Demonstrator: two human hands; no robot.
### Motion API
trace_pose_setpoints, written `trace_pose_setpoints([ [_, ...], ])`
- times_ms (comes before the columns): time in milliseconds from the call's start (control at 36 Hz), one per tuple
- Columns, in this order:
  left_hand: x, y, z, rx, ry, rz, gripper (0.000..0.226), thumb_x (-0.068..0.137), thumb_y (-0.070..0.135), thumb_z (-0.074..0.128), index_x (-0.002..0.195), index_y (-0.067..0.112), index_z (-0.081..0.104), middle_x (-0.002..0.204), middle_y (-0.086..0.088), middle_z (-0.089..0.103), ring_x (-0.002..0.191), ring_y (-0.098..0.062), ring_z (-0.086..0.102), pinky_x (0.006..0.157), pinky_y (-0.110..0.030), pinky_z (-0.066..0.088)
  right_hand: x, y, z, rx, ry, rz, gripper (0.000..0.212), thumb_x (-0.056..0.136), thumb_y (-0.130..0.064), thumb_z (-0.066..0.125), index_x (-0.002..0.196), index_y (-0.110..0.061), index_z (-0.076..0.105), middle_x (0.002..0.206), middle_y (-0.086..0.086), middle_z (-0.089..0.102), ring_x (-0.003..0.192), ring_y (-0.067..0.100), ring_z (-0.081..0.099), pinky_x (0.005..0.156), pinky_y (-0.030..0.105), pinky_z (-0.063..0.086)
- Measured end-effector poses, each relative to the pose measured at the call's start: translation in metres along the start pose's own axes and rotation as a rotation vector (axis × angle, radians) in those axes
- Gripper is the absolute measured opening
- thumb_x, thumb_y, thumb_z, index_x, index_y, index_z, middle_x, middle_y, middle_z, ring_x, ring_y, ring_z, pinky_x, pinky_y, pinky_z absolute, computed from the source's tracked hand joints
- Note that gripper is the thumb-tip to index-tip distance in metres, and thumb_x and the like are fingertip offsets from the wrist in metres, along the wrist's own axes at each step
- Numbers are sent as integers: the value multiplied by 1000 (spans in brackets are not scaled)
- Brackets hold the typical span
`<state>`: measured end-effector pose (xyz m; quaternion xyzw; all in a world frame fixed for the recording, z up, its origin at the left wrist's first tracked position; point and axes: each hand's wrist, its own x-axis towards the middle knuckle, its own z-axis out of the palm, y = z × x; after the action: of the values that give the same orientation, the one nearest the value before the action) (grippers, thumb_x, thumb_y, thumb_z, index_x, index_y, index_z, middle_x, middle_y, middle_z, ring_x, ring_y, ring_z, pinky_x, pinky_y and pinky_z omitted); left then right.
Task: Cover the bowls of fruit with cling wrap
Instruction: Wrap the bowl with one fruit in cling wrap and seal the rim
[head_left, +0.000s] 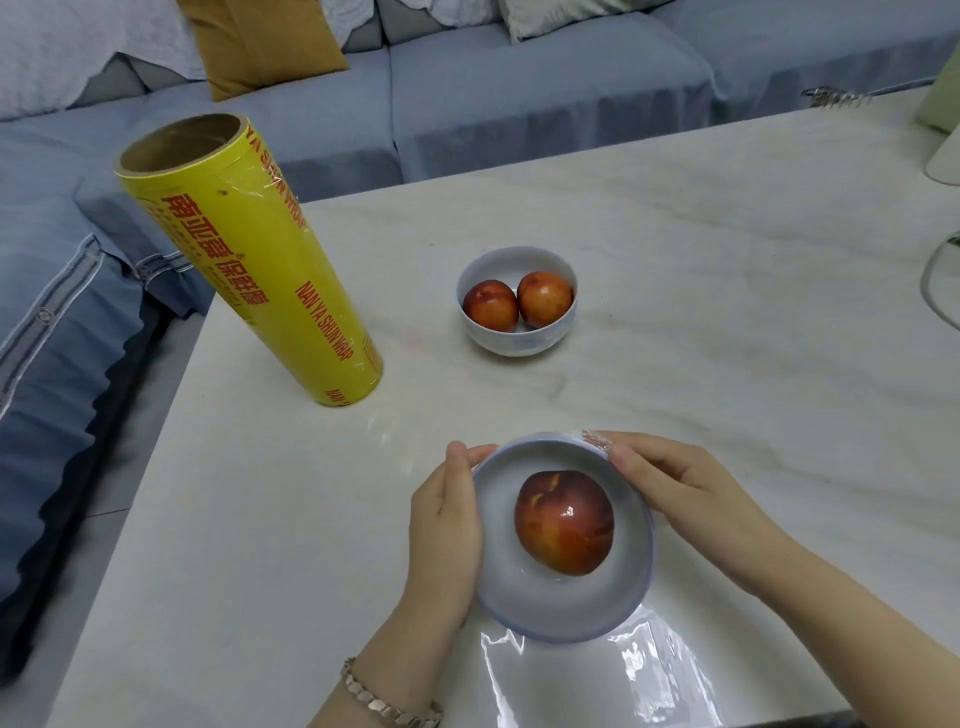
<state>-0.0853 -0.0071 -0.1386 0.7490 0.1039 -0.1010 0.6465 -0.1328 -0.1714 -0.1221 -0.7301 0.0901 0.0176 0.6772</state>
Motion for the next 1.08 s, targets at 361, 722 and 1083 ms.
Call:
trace_pose_setpoints([
  [361, 23, 19, -6, 357, -430, 151, 25, 95, 29, 46, 84, 21, 67, 87, 8, 67, 86, -4, 60, 76, -10, 44, 15, -14, 0, -70, 39, 94, 5, 75, -17, 73, 74, -14, 77, 76, -2, 75, 70, 2, 67, 62, 10, 50],
  [722, 20, 7, -9, 254, -372, 188, 24, 94, 30, 54, 84, 25, 74, 86, 11, 73, 87, -4, 65, 81, -20, 50, 56, -37, -14, -184, -222, 431, 28, 92, -20, 53, 64, -12, 51, 49, -2, 50, 45, 7, 41, 48, 16, 34],
  [1083, 18, 9, -9, 323, -391, 316, 19, 81, 51, 44, 89, 53, 62, 102, 36, 61, 101, 14, 54, 81, -1, 40, 70, -44, -31, -86, -574, 779, 25, 64, -33, 66, 55, -13, 54, 48, -2, 41, 40, 5, 38, 40, 13, 32],
])
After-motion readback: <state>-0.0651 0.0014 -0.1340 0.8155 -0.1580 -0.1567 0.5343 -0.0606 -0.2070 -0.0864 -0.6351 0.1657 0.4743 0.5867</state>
